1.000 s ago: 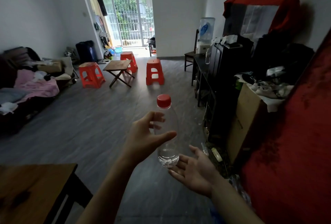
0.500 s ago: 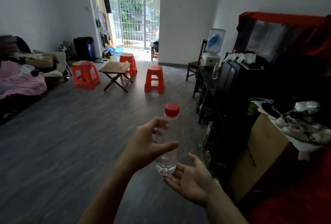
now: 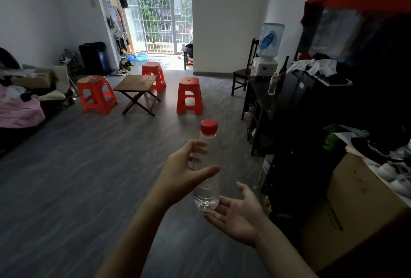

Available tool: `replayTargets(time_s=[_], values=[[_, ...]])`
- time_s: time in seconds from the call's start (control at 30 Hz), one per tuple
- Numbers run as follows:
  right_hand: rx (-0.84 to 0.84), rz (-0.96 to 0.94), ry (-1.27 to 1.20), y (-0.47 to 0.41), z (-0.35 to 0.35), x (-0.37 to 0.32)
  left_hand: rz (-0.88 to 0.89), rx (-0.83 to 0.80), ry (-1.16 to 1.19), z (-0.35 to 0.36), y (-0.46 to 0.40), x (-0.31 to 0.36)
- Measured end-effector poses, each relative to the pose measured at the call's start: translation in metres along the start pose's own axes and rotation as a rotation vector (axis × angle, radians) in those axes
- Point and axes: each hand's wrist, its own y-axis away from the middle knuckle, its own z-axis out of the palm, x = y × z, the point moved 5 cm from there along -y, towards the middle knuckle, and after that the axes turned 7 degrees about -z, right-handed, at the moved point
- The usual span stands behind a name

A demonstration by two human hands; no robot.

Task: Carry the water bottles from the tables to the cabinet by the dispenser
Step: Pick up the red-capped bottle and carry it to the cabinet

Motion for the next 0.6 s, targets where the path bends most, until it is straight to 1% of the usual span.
replayTargets(time_s=[0.13,0.43,0.6], values=[[0.006,0.000,-0.015,-0.053,0.002,-0.052,0.013,-0.032,-0.032,0.017,-0.068,-0.003],[-0.011,-0.022,0.012,-0.156,0.019,-0.194,0.039,-0.007,-0.048,0.047,-0.234,0.008],[-0.011,-0.001,0.027,-0.209,0.032,-0.242,0.030,0.017,-0.041,0.048,-0.300,-0.006]])
